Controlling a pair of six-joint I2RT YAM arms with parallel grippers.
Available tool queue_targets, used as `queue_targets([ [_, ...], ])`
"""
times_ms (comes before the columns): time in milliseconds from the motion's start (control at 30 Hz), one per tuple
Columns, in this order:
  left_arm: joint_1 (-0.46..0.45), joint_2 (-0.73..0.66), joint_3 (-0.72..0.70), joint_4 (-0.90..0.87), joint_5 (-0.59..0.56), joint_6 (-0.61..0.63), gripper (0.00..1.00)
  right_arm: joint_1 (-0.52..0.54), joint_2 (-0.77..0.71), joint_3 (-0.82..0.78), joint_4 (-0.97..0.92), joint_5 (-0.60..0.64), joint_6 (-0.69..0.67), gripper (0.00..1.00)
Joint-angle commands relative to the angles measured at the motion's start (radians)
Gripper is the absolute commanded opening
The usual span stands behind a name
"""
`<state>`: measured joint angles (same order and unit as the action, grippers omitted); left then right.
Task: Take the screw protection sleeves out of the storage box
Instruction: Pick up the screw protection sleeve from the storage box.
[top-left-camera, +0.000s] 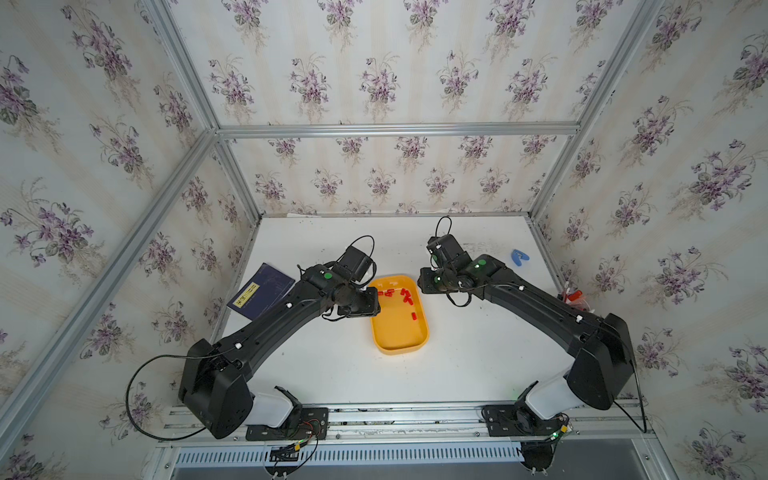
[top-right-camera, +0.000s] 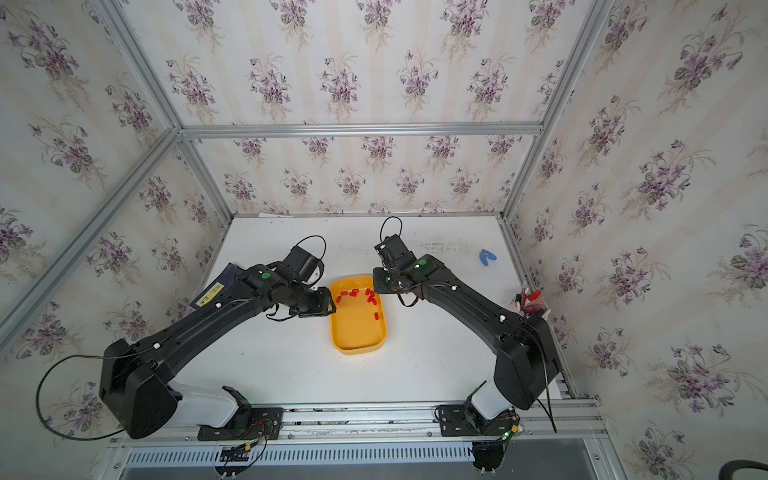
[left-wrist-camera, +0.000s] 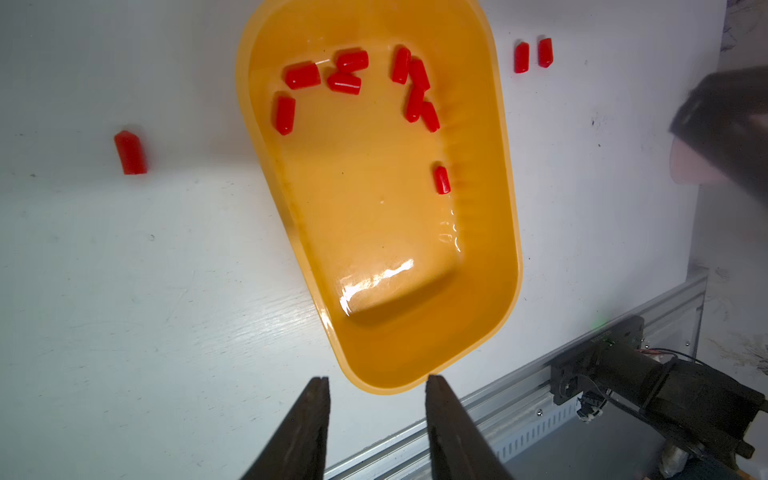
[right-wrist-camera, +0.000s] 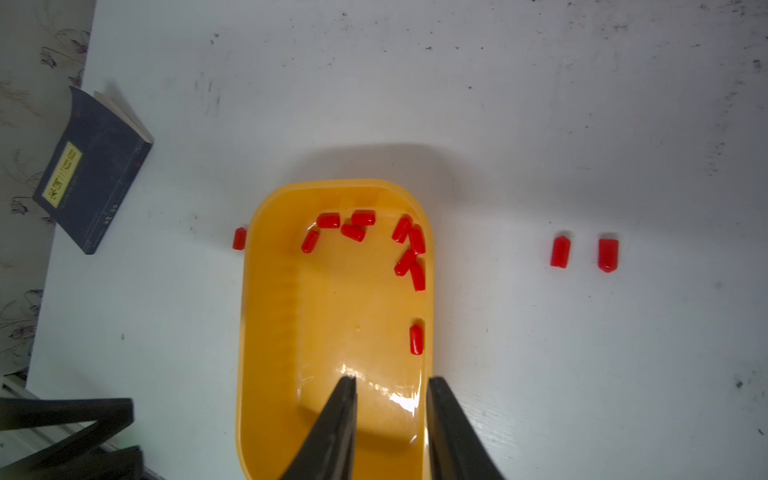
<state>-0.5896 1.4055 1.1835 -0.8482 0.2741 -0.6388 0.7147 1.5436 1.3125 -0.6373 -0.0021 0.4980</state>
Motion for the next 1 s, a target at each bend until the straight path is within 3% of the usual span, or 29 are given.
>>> queue_targets([
  [0, 0.0, -0.005, -0.001, 0.0, -0.033, -0.029, 0.44, 0.046, 0.001, 0.026, -0.075, -0.014, 0.032, 0.34],
  [267, 0.064, -0.085, -0.051, -0.014, -0.054, -0.004, 0.44, 0.157, 0.038, -0.013, -0.132, 0.068, 0.143, 0.32],
  [500, 0.113, -0.121, -0.09, -0.028, -0.041, 0.041, 0.43, 0.243, 0.183, 0.04, -0.147, 0.108, 0.188, 0.32],
  [967, 0.135, -0.138, -0.121, -0.023, -0.02, 0.066, 0.43, 0.265, 0.362, 0.111, -0.209, 0.263, 0.211, 0.32],
])
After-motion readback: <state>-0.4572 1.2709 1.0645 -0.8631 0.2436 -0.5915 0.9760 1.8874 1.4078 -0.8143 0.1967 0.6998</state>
